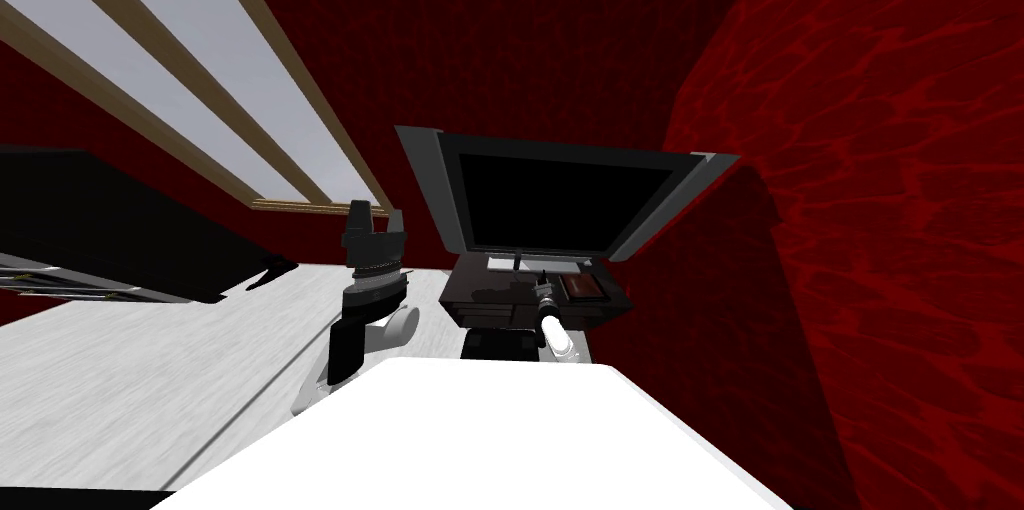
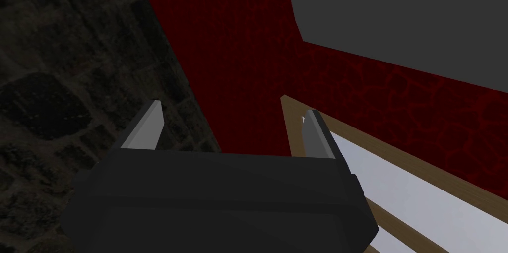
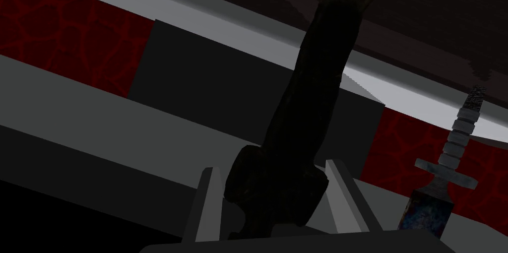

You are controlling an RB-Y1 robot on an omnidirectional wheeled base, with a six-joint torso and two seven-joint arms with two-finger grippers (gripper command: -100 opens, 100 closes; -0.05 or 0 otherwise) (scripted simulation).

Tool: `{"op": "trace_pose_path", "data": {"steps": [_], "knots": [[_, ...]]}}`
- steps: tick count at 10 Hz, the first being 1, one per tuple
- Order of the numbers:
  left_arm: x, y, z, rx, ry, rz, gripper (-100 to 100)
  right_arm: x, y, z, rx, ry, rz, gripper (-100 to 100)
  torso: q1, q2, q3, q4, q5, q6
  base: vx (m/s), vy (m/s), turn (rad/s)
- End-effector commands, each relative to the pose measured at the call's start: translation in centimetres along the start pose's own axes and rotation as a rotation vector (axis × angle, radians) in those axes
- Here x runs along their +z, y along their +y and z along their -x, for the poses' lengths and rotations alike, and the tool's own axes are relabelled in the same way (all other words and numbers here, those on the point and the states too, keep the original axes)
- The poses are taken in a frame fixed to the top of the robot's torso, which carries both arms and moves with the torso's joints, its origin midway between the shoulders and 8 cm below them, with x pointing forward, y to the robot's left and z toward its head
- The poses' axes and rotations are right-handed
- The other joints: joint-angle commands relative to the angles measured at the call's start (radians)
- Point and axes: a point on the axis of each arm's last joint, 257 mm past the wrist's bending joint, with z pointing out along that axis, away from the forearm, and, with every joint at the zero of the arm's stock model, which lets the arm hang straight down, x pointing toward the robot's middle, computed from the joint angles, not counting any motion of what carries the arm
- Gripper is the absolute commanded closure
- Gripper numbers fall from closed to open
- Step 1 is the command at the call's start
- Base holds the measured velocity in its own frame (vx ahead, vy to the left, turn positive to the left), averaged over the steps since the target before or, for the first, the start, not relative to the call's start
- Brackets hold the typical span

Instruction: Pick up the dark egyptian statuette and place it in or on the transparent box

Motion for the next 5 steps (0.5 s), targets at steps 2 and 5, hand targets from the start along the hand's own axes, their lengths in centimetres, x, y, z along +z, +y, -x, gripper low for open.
{"op": "trace_pose_path", "data": {"steps": [2, 5], "knots": [[0.0, 0.0, 0.0, 0.0, 0.0, 0.0, 0, 0.0, 0.0, 0.0, 0.0, 0.0, 0.0, 0, 0.0, 0.0, 0.0, 0.0, 0.0, 0.0, 0.0, 0.0, 0.0], [0.0, 0.0, 0.0, 0.0, 0.0, 0.0, 0, -1.2, 2.2, 1.1, -0.012, -0.011, 0.025, 100, -0.002, 0.002, 0.001, 0.0, 0.0, 0.001, -0.017, -0.027, -0.114]]}}
